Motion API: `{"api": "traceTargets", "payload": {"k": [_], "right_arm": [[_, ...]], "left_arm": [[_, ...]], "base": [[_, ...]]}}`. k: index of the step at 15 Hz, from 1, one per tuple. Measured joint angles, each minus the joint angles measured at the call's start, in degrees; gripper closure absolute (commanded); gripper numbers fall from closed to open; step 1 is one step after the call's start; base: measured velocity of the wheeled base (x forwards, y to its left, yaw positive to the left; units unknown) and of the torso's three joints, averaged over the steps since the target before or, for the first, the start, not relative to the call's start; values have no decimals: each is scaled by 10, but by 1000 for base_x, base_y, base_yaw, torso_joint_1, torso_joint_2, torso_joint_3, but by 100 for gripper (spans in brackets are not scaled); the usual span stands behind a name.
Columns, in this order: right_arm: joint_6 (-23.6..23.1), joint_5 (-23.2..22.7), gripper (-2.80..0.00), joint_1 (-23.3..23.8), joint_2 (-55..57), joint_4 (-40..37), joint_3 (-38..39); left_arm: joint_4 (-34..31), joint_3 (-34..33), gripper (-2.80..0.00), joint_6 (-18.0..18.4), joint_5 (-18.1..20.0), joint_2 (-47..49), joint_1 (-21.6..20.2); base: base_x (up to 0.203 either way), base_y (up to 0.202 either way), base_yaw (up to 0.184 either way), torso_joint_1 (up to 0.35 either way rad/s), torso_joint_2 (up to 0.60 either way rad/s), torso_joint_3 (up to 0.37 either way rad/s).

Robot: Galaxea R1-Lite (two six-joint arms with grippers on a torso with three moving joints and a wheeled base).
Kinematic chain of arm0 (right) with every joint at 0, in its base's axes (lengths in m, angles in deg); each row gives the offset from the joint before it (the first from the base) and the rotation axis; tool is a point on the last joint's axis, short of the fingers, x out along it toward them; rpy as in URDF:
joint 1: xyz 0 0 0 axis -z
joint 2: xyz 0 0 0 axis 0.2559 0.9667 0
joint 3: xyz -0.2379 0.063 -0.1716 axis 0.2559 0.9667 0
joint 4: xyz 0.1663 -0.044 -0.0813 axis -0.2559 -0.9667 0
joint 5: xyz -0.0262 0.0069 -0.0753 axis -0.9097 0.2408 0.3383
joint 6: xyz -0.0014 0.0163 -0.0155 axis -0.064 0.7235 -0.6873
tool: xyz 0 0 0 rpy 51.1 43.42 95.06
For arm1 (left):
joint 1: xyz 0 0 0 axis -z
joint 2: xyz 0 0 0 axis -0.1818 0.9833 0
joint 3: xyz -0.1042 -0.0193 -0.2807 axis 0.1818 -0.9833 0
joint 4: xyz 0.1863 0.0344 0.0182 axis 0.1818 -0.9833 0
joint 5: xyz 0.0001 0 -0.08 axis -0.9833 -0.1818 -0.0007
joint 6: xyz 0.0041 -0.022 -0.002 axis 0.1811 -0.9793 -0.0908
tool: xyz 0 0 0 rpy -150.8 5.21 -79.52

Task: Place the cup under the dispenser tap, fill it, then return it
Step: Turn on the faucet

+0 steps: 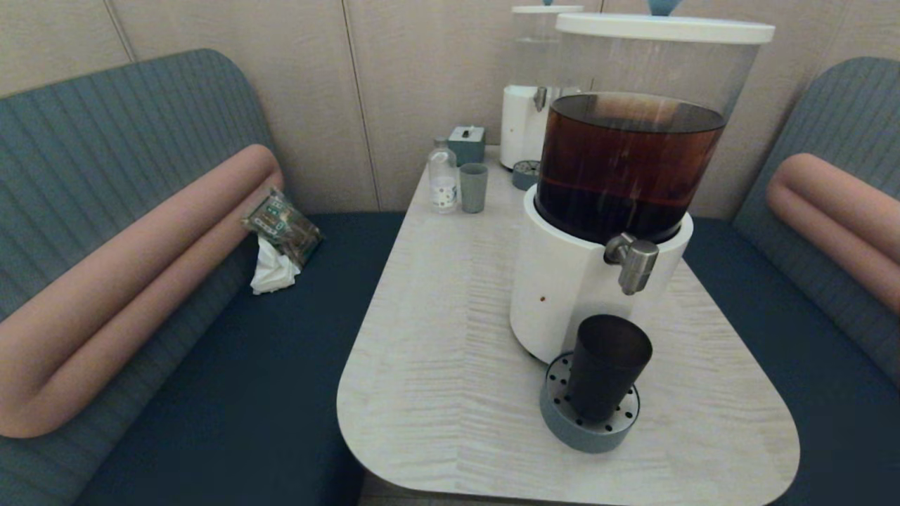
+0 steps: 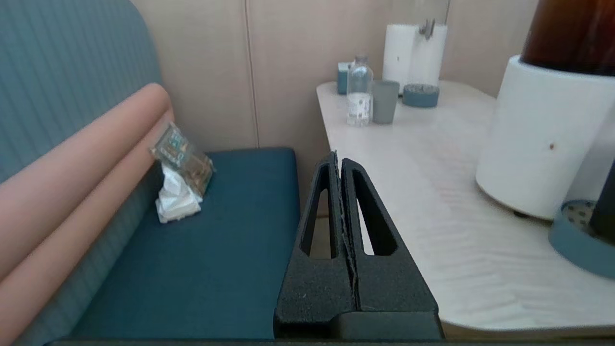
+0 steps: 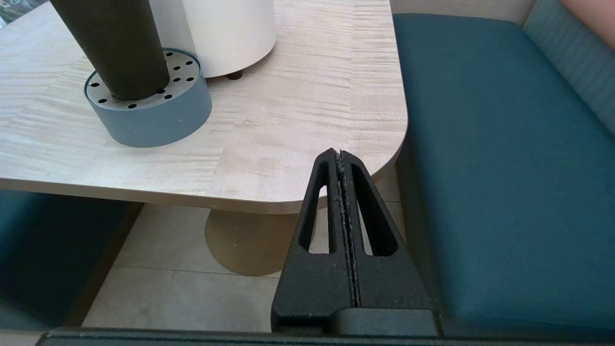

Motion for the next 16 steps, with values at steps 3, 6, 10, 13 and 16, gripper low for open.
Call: {"api": "traceTargets", "payload": {"k": [3,6,10,13,16], "right_arm": [[0,0,0,0,0,0,0],[0,0,0,0,0,0,0],[0,0,0,0,0,0,0],[0,0,0,0,0,0,0],[0,0,0,0,0,0,0]], "left_arm": [[-23,-4,0,4,-19,-9,20],[-52,-4,0,4,-20,-38,24],[-115,-4,0,2,-21,-110,26],[-91,-29,0,6,-35,-144,27],[-184,-32,0,15,-64,-154,27]], "base": [[0,0,0,0,0,0],[0,0,0,0,0,0],[0,0,0,0,0,0],[0,0,0,0,0,0],[0,0,0,0,0,0]]}}
